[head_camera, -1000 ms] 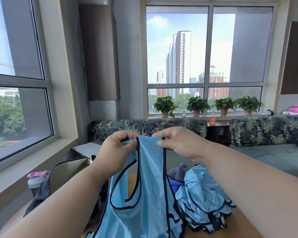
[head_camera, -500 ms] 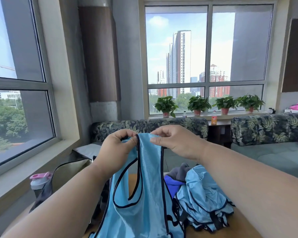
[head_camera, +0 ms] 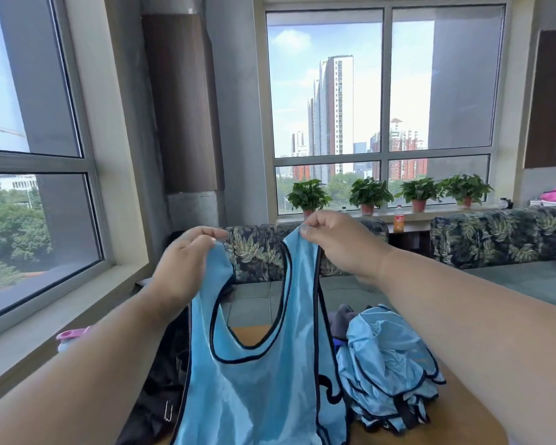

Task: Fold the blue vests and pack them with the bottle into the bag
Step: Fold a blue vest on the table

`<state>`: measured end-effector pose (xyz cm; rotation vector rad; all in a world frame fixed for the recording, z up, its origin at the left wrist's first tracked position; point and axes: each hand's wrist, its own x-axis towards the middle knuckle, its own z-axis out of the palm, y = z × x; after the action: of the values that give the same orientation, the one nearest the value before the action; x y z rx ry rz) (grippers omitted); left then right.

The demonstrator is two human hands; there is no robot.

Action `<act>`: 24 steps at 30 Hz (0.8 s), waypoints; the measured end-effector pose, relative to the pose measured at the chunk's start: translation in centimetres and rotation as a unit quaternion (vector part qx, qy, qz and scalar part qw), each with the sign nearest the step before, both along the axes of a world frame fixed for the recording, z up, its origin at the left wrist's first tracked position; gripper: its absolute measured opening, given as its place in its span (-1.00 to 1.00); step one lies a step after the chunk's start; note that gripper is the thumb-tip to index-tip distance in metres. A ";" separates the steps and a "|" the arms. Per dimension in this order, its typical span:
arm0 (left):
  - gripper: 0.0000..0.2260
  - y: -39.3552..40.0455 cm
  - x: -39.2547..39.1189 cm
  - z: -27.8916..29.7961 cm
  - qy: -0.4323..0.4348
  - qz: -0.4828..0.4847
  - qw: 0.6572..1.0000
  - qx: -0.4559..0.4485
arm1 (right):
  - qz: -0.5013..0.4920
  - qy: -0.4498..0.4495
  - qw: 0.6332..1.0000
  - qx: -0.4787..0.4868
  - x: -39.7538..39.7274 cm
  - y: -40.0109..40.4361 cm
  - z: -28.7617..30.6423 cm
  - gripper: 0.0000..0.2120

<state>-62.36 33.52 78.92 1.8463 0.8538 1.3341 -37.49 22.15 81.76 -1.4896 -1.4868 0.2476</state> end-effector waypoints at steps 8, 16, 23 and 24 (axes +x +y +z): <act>-0.76 4.9 -6.0 4.7 -0.038 0.142 0.989 0.030 | -0.063 0.064 0.995 0.045 3.3 0.2 5.0 -0.85; -0.84 5.4 -10.3 5.2 -0.098 0.194 0.976 -0.008 | -0.113 0.107 0.984 0.090 5.5 0.4 6.5 -0.84; -0.84 4.9 -10.7 4.2 -0.199 0.090 0.965 -0.142 | -0.101 0.148 0.981 0.073 5.5 0.3 5.7 -0.88; -0.83 4.8 -10.6 4.1 -0.201 0.083 0.963 -0.158 | -0.096 0.149 0.982 0.069 5.3 0.4 5.5 -0.88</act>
<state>-72.93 38.33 83.03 1.2262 0.9491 1.5079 -32.14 22.52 87.27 -1.4045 -1.0921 0.2354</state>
